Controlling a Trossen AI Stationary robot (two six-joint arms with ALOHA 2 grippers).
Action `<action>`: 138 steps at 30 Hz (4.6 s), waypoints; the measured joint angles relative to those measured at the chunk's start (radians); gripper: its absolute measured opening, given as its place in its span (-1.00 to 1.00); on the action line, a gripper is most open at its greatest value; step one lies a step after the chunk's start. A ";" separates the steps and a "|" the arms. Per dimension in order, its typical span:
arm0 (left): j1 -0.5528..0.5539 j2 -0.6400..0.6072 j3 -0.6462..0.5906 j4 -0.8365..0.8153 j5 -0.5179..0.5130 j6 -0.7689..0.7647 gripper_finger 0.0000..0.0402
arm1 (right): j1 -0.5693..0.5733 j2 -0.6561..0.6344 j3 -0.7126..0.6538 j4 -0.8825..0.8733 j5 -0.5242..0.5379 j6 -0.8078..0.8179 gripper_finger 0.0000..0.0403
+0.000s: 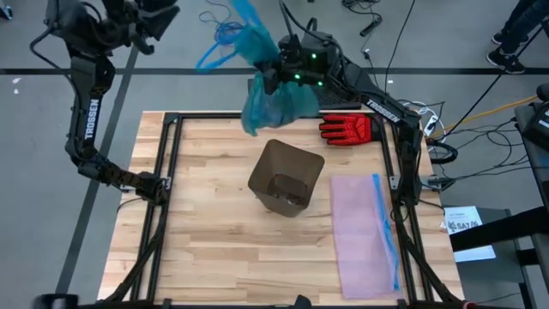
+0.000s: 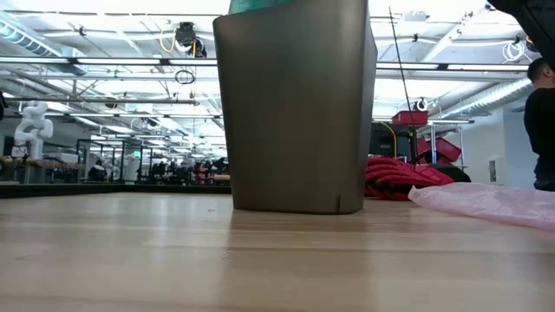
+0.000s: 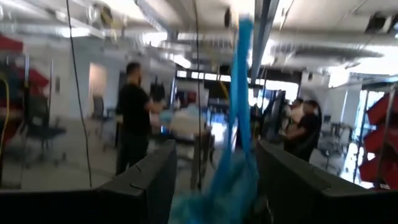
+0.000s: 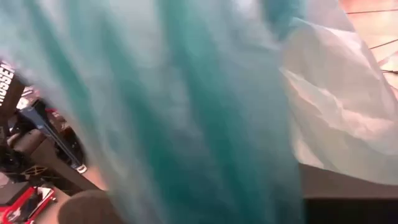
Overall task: Place trash/remove bag and relplace
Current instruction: Remove the blue trash bag from the trash bin
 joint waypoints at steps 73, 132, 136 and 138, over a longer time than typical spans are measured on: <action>-0.389 0.063 -0.288 0.325 -0.045 -0.102 0.11 | 0.010 -0.009 0.001 0.175 -0.202 -0.008 -1.00; -0.408 0.060 -0.272 0.110 -0.295 0.112 -1.00 | -0.001 -0.009 0.000 -0.103 -0.176 0.003 0.56; -0.404 0.045 -0.272 0.010 -0.305 0.155 -1.00 | -0.013 -0.013 0.000 -0.126 -0.185 0.005 0.55; -0.397 0.029 -0.272 -0.060 -0.324 0.201 -1.00 | -0.025 -0.021 0.000 -0.164 -0.193 0.006 0.55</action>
